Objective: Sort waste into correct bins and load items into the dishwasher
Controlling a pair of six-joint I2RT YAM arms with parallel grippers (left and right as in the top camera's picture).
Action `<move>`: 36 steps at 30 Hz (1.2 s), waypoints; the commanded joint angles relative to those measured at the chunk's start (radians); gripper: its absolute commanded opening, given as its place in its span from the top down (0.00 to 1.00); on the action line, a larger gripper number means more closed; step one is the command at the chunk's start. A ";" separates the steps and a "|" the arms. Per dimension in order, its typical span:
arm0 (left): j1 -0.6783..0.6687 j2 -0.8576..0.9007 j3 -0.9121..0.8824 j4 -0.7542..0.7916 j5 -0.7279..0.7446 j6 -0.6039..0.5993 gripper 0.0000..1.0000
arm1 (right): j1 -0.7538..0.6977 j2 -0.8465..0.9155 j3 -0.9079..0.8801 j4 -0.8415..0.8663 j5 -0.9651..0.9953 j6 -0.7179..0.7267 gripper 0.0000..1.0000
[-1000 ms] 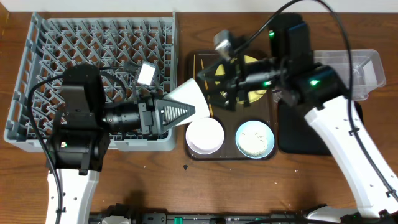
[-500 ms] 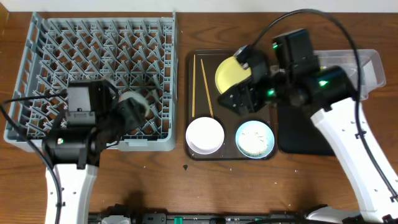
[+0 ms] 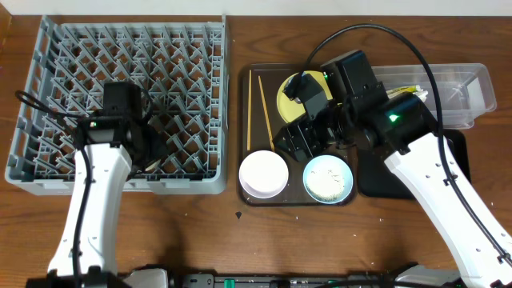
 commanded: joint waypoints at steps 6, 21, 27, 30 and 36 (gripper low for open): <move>0.043 0.080 0.016 0.019 0.106 -0.016 0.27 | 0.009 -0.012 0.003 -0.008 0.012 0.011 0.26; 0.037 -0.093 0.113 -0.026 0.318 0.164 0.18 | 0.008 -0.004 0.002 -0.035 0.287 0.311 0.28; -0.008 -0.226 0.113 -0.021 0.618 0.434 0.18 | 0.019 0.065 -0.049 -0.058 0.326 0.453 0.42; -0.032 -0.307 0.113 -0.025 0.624 0.484 0.18 | 0.023 0.119 -0.099 -0.055 0.339 0.497 0.47; -0.040 -0.445 0.113 -0.025 0.624 0.490 0.09 | 0.023 0.256 -0.207 0.000 0.415 0.599 0.59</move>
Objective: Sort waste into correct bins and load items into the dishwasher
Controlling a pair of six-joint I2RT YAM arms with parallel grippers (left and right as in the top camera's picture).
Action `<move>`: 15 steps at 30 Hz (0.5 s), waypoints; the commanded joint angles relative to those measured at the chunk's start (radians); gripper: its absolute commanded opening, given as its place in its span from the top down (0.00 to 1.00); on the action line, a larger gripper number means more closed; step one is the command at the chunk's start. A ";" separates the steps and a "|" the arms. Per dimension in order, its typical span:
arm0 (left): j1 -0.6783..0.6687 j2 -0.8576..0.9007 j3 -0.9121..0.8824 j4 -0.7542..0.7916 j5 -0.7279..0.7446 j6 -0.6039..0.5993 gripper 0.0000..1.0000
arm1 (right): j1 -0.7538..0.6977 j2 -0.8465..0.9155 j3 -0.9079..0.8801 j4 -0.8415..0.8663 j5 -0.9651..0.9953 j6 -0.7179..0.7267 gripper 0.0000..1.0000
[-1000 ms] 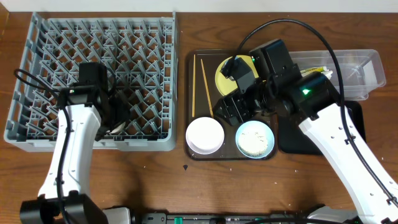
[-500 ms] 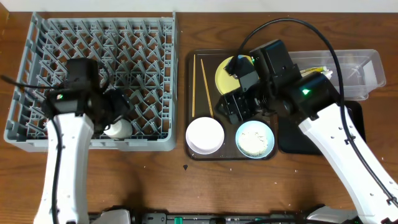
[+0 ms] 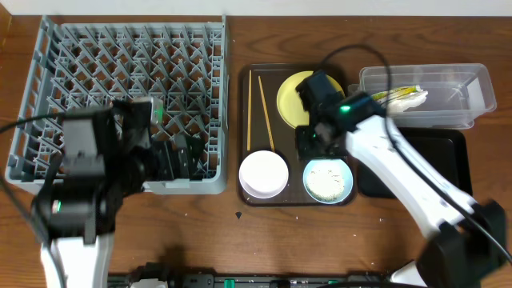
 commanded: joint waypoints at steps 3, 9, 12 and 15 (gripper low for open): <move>-0.002 -0.096 0.021 -0.005 0.038 0.056 0.02 | 0.008 0.125 -0.067 0.057 0.032 0.098 0.62; -0.003 -0.120 0.021 -0.005 0.035 0.056 0.00 | 0.018 0.222 -0.067 0.090 0.010 0.160 0.65; -0.002 -0.117 0.021 -0.005 0.035 0.056 0.00 | 0.026 0.241 -0.067 0.113 0.014 0.160 0.82; -0.002 -0.117 0.021 -0.005 0.035 0.056 0.01 | 0.024 0.241 -0.066 0.128 0.035 0.159 0.88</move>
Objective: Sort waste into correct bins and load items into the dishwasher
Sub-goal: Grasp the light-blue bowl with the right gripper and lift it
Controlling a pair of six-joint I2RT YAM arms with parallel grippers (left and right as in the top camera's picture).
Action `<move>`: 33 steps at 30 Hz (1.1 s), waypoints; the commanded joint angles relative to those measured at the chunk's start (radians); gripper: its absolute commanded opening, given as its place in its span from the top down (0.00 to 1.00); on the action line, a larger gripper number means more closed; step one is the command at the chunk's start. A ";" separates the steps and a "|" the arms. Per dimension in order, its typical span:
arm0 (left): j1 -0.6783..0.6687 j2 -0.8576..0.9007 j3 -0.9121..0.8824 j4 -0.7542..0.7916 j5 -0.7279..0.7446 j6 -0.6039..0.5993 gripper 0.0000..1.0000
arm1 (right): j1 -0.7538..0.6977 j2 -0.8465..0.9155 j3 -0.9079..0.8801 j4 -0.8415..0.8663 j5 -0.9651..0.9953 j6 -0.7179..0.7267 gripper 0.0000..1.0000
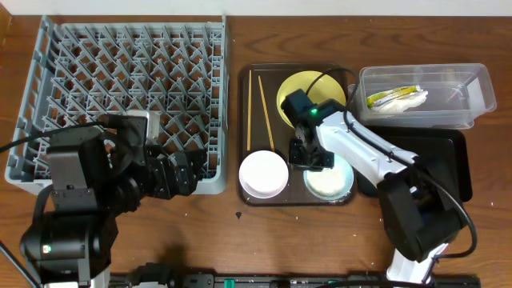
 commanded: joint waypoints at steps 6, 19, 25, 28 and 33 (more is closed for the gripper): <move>-0.002 -0.002 0.020 -0.003 0.013 0.014 0.01 | 0.005 0.008 0.002 0.008 0.106 0.021 0.99; -0.002 -0.002 0.020 -0.003 0.013 0.014 0.01 | 0.029 0.015 0.001 0.025 0.113 0.021 0.99; -0.002 -0.002 0.020 -0.003 0.013 0.014 0.01 | 0.007 -0.034 0.015 0.036 -0.091 -0.097 0.99; -0.002 -0.002 0.020 -0.003 0.013 0.014 0.02 | -0.040 -0.109 0.025 0.057 -0.349 -0.215 0.99; -0.002 -0.002 0.020 -0.003 0.013 0.014 0.02 | -0.162 -0.264 0.025 0.045 -0.515 -0.257 0.99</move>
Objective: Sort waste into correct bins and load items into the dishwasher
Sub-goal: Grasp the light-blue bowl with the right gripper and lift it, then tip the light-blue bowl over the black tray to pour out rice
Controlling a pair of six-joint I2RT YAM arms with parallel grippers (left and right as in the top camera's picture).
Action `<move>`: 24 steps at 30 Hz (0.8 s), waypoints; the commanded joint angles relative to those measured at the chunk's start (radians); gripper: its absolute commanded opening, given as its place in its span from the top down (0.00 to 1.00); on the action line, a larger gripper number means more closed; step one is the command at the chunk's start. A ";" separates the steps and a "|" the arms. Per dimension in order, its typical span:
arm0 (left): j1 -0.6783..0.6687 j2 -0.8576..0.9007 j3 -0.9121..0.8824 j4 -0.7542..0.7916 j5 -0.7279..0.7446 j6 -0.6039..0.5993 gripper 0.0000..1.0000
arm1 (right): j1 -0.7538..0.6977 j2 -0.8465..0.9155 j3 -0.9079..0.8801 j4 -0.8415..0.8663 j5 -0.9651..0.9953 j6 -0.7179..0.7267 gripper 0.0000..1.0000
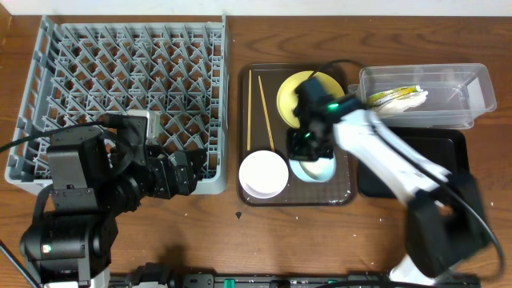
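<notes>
Motion blur covers my right gripper [308,144], which is down at the far rim of the light blue bowl [320,169] on the brown tray [296,198] and seems shut on that rim. Also on the tray are a white bowl [264,173], a yellow plate [294,92] and a pair of chopsticks [261,112]. The grey dish rack [128,72] fills the left. My left gripper [180,172] hangs over the rack's front edge, holding nothing that I can see, its fingers apparently apart.
A clear plastic bin [448,100] at the back right holds a crumpled yellow-white wrapper [392,98]. A black flat tray [416,160] lies in front of it, right of the brown tray. Cables trail from both arms.
The right gripper has shifted slightly back and right, and the light blue bowl now sits further back and left on the tray than before. The left arm has not moved.
At first the left gripper reached into the rack's front rows while the right hovered over the yellow plate. Then the left arm was drawn back to the rack's front edge and the right gripper stood lower over the tray. It then met the blue bowl, which has now shifted.
</notes>
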 commanded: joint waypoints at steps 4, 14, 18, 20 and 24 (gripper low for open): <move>-0.002 -0.003 0.020 -0.003 0.013 0.014 0.02 | -0.211 -0.195 0.022 -0.085 -0.179 -0.121 0.99; -0.002 -0.003 0.020 -0.003 0.013 0.014 0.02 | -0.623 -0.204 -0.090 -0.132 -0.414 -0.386 0.99; -0.002 -0.003 0.020 -0.003 0.013 0.014 0.02 | -0.771 -0.203 -0.198 -0.063 -0.703 -0.508 0.99; -0.002 -0.003 0.020 -0.003 0.013 0.014 0.02 | -0.822 -0.203 -0.238 -0.054 -0.753 -0.534 0.99; -0.002 -0.003 0.020 -0.003 0.013 0.014 0.02 | -0.916 -0.203 -0.327 0.032 -0.890 -0.596 0.99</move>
